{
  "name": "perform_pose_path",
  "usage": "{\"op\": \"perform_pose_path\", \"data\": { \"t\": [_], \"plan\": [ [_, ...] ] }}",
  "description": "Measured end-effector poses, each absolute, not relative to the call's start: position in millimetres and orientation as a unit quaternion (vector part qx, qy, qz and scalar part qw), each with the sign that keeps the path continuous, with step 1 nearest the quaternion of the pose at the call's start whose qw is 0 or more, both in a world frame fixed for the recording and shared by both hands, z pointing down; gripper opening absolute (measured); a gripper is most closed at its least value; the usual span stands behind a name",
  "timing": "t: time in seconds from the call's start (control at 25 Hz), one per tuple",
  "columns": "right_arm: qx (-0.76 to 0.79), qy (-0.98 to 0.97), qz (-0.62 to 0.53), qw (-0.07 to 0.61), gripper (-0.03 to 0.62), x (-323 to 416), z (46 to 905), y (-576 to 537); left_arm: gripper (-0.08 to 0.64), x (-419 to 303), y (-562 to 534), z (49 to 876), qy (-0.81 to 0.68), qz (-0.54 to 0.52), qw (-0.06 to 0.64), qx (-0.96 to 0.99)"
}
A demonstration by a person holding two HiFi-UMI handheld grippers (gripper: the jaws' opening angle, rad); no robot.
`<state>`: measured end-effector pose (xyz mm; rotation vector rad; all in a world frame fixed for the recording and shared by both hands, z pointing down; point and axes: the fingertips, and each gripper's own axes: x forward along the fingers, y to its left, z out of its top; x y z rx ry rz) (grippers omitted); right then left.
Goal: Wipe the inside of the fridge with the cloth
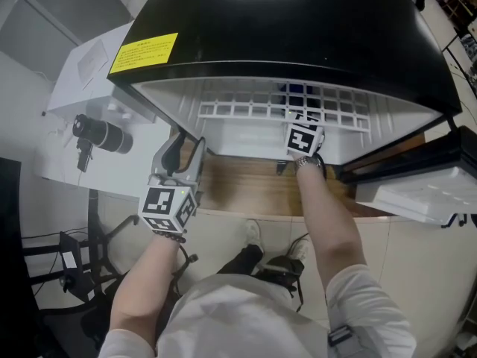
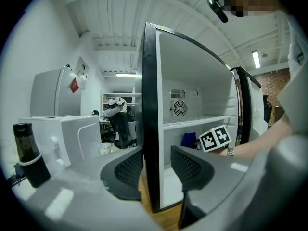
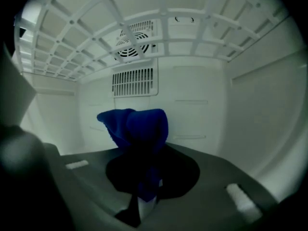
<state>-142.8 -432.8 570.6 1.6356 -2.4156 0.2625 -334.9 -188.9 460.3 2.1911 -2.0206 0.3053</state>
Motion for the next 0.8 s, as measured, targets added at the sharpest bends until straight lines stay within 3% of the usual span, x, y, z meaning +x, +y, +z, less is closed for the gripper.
{"op": "perform_pose_path", "data": {
  "t": [0.8],
  "plan": [
    [0.634, -0.756, 0.099, 0.128, 0.038, -69.5, 572.2, -444.5, 0.172, -335.5, -189.3, 460.9, -0.678, 0.108, 0.072, 0.723]
  ]
}}
